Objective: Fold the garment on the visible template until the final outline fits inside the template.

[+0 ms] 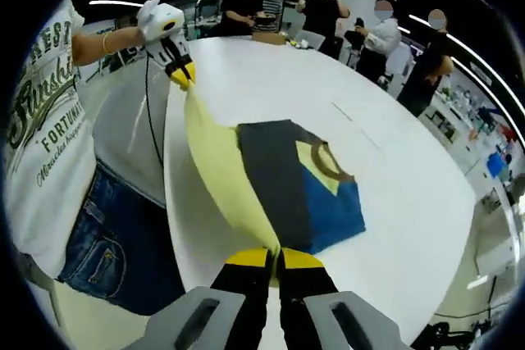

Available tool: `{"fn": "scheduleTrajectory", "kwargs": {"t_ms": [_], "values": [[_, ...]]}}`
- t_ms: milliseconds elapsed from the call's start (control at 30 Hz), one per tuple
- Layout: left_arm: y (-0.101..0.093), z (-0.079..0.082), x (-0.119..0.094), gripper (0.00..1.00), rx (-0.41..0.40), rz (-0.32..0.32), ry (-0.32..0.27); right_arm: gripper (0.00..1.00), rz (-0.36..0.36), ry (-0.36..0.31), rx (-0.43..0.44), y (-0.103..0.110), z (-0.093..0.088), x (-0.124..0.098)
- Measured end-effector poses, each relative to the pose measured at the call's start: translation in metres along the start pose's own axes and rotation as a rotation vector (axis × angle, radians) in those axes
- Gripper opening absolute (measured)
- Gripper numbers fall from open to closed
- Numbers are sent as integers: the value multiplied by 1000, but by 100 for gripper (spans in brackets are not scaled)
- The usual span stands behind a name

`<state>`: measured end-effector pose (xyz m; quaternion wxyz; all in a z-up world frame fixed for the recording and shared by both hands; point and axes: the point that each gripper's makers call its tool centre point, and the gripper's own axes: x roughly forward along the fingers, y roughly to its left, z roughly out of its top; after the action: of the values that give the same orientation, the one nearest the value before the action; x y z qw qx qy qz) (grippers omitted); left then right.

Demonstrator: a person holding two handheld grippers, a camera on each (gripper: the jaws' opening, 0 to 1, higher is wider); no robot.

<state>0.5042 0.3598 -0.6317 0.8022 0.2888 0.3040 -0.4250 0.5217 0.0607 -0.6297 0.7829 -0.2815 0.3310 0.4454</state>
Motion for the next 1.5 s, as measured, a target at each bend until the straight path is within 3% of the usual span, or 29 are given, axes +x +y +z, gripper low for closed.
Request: {"fn": "scheduleTrajectory", "kwargs": {"t_ms": [267,867,1167,1267,1500], "values": [[18,10,0,0,32,66,-25,0,-64,-21,-27,-15,8,1],[77,41,11,0,-28,198,-101,0,-253,-87,-38,-68,37,11],[101,42,25,1,-62,242,-96,0,-320,-90,-17,-94,36,27],[105,43,31,1,-58,247,-92,0,-315,-142,44,-99,41,33],[120,40,53,1,-53,266,-85,0,-349,-114,64,-114,31,48]]}}
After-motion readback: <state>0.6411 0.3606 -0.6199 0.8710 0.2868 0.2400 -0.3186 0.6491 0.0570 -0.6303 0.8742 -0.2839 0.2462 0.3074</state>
